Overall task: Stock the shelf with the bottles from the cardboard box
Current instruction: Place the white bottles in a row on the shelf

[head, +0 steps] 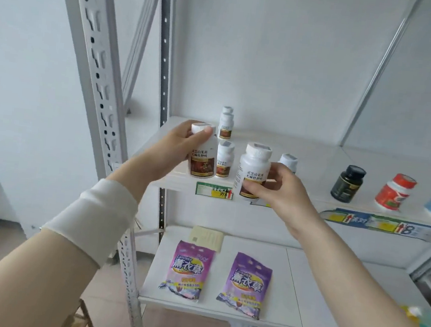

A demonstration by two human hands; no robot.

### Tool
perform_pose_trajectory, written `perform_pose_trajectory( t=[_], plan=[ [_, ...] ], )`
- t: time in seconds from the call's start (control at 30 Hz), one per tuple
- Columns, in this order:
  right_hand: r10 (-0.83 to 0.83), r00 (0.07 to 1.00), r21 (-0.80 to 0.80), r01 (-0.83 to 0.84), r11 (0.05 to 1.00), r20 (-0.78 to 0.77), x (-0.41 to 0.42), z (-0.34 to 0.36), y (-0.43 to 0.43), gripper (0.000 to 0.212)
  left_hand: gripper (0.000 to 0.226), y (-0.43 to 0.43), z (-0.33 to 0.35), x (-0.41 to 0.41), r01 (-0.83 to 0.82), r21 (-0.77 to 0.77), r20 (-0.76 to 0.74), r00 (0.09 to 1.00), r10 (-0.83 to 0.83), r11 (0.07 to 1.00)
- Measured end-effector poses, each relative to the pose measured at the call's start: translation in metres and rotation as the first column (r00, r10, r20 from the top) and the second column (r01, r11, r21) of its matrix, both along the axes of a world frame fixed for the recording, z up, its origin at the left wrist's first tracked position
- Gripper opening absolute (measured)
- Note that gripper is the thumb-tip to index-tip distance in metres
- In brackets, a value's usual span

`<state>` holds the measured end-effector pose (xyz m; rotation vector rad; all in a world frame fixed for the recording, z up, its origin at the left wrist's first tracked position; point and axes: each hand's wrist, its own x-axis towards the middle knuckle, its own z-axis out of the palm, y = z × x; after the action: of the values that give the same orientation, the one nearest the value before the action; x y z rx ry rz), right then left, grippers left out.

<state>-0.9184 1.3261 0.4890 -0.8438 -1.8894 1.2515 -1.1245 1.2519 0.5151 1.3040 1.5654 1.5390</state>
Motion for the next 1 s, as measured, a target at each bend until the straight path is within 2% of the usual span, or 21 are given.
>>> perform_pose_trajectory(
  t=[0.07, 0.2, 0.43, 0.6, 0.73, 0.87, 1.0],
  plan=[
    [-0.008, 1.0, 0.017, 0.008, 1.0, -0.025, -0.006, 0.014, 0.016, 0.04, 0.042, 0.017, 0.013, -0.006, -0.016, -0.004, -0.032, 0.999, 0.016, 1.0],
    [-0.035, 0.999, 0.056, 0.036, 0.998, -0.035, -0.028, 0.036, 0.049, 0.04, 0.024, 0.063, 0.03, -0.023, 0.02, -0.002, -0.042, 0.999, -0.02, 1.0],
    [-0.08, 0.996, 0.074, 0.083, 0.994, -0.042, -0.081, 0.046, 0.117, 0.043, 0.022, 0.146, 0.04, -0.068, 0.059, 0.019, -0.06, 0.997, -0.057, 0.998],
    [-0.098, 0.995, 0.037, 0.097, 0.995, 0.029, -0.122, 0.028, 0.159, 0.042, 0.021, 0.208, 0.013, -0.103, 0.063, -0.06, -0.044, 0.997, -0.065, 0.996],
    [-0.11, 0.988, 0.012, 0.11, 0.994, 0.109, -0.139, 0.001, 0.182, 0.043, 0.036, 0.244, -0.018, -0.119, 0.079, -0.122, -0.026, 0.996, -0.083, 0.989],
    [-0.107, 0.975, -0.017, 0.112, 0.994, 0.193, -0.144, -0.023, 0.194, 0.047, 0.03, 0.263, -0.039, -0.121, 0.113, -0.164, -0.016, 0.993, -0.118, 0.98],
    [-0.083, 0.97, -0.055, 0.098, 0.994, 0.229, -0.146, -0.037, 0.196, 0.05, 0.034, 0.269, -0.05, -0.116, 0.138, -0.189, -0.051, 0.987, -0.15, 0.972]
  ],
)
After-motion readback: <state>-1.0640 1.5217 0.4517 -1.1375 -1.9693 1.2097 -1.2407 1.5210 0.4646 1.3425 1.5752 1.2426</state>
